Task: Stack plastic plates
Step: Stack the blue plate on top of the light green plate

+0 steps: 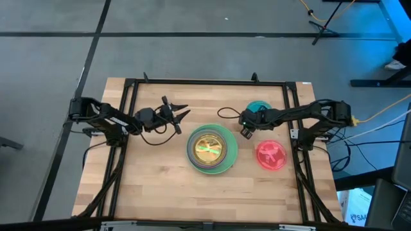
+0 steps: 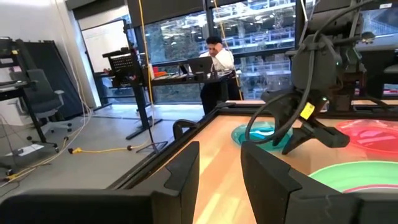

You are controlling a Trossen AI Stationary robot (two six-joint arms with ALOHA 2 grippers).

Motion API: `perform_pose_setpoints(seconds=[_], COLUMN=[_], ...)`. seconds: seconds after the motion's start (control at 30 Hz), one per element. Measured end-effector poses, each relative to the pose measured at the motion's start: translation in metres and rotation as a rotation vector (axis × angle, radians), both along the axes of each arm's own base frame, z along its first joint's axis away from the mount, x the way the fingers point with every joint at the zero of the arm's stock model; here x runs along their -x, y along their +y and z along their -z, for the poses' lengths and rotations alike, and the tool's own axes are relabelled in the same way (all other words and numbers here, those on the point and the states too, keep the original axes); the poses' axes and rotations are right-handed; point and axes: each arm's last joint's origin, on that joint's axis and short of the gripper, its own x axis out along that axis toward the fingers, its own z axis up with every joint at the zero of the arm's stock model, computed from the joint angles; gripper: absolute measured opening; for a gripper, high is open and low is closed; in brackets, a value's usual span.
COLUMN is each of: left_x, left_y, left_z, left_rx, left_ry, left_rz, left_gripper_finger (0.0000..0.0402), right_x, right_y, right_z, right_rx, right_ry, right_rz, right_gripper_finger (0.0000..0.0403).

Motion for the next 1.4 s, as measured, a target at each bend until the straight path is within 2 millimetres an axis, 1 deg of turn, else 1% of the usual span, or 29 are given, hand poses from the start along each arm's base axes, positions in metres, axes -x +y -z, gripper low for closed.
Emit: perform_pose_setpoints(seconds=[0.13, 0.23, 0.33, 0.47, 0.53, 0.67, 0.77, 0.83, 0.9, 1.07, 1.23, 1.4], left_x=[0.000, 0.000, 0.000, 0.000, 0.000, 0.000, 0.000, 0.000, 0.000, 0.000, 0.000, 0.000], left_y=[0.000, 0.000, 0.000, 0.000, 0.000, 0.000, 0.000, 0.000, 0.000, 0.000, 0.000, 0.000], left_z=[0.000, 0.000, 0.000, 0.000, 0.000, 0.000, 0.000, 0.000, 0.001, 0.001, 0.001, 0.001], left_rx=[0.000, -0.001, -0.007, -0.009, -0.009, -0.015, -0.020, -0.021, -0.021, -0.022, -0.022, -0.022], left_ry=[0.000, 0.001, 0.005, 0.006, 0.006, 0.010, 0.014, 0.016, 0.017, 0.018, 0.017, 0.018], left_rz=[0.001, 0.011, 0.012, 0.013, 0.013, 0.012, 0.012, 0.012, 0.012, 0.013, 0.013, 0.012], left_gripper_finger=[0.0111, 0.0111, 0.0111, 0.0111, 0.0111, 0.0111, 0.0111, 0.0111, 0.0111, 0.0112, 0.0112, 0.0112], right_x=[0.000, 0.000, -0.001, -0.001, -0.002, -0.002, -0.002, -0.002, -0.006, -0.011, -0.023, -0.039], right_y=[-0.003, -0.003, -0.003, -0.003, -0.003, -0.003, 0.002, 0.007, 0.012, 0.027, 0.041, 0.054], right_z=[0.006, 0.006, 0.006, 0.007, 0.007, 0.005, 0.001, -0.004, -0.011, -0.022, -0.036, -0.057], right_rx=[0.016, 0.031, 0.026, 0.028, 0.033, 0.042, 0.066, 0.092, 0.118, 0.144, 0.179, 0.215], right_ry=[0.029, 0.047, 0.063, 0.065, 0.065, 0.064, 0.059, 0.043, -0.007, -0.070, -0.102, -0.160], right_rz=[0.014, -0.038, -0.089, -0.099, -0.104, -0.121, -0.157, -0.181, -0.203, -0.311, -0.401, -0.487], right_gripper_finger=[0.0114, 0.0094, 0.0066, 0.0018, 0.0006, 0.0012, 0.0003, 0.0003, 0.0005, 0.0002, 0.0001, 0.0001])
